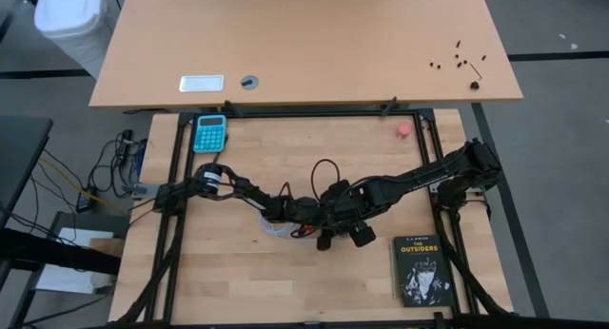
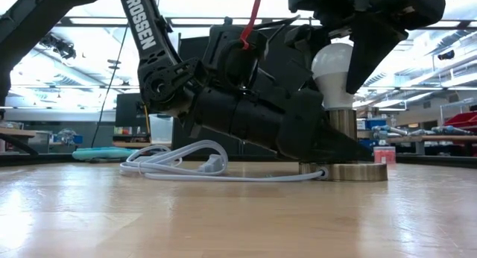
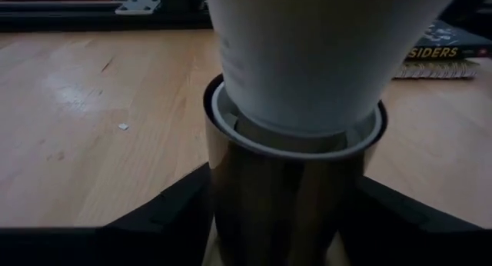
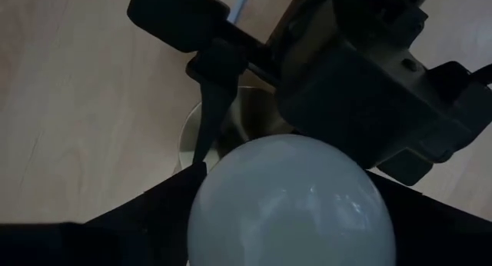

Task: Screw lightbulb
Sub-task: Insert the lightbulb into the lamp

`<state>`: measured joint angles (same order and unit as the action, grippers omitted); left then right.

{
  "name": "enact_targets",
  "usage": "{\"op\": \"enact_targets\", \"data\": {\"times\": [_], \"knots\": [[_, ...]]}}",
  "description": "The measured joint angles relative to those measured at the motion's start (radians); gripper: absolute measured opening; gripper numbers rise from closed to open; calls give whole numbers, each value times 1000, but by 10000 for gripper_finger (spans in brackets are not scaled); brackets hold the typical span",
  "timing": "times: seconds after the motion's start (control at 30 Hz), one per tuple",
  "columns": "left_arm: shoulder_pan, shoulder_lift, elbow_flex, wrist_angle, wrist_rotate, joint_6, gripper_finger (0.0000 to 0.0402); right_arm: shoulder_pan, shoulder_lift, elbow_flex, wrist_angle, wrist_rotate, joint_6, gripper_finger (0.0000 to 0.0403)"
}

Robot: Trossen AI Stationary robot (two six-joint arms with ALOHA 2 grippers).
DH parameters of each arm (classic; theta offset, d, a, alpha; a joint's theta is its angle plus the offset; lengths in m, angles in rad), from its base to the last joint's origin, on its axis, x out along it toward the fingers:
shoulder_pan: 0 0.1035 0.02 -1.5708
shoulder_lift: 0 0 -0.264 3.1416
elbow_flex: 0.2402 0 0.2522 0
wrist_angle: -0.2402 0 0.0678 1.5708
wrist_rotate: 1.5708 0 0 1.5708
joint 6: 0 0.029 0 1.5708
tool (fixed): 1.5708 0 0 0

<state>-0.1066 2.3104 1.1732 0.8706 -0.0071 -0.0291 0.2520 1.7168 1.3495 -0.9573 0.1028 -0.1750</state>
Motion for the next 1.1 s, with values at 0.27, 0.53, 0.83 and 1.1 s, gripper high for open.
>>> {"op": "enact_targets", "data": {"times": [0.27, 0.53, 0.83, 1.1], "knots": [[-6, -15, 0, -45, -44, 47, 249, 0, 0, 0, -5, -1, 2, 306], [-10, -36, -13, -70, -67, 70, 248, 0, 0, 0, -12, -2, 16, 306], [-13, -105, -173, 143, -134, 71, 248, -6, 0, -1, 38, -3, 18, 306], [-13, -106, -179, 137, -126, 76, 248, -32, 0, -1, 44, -7, 23, 306]]}}
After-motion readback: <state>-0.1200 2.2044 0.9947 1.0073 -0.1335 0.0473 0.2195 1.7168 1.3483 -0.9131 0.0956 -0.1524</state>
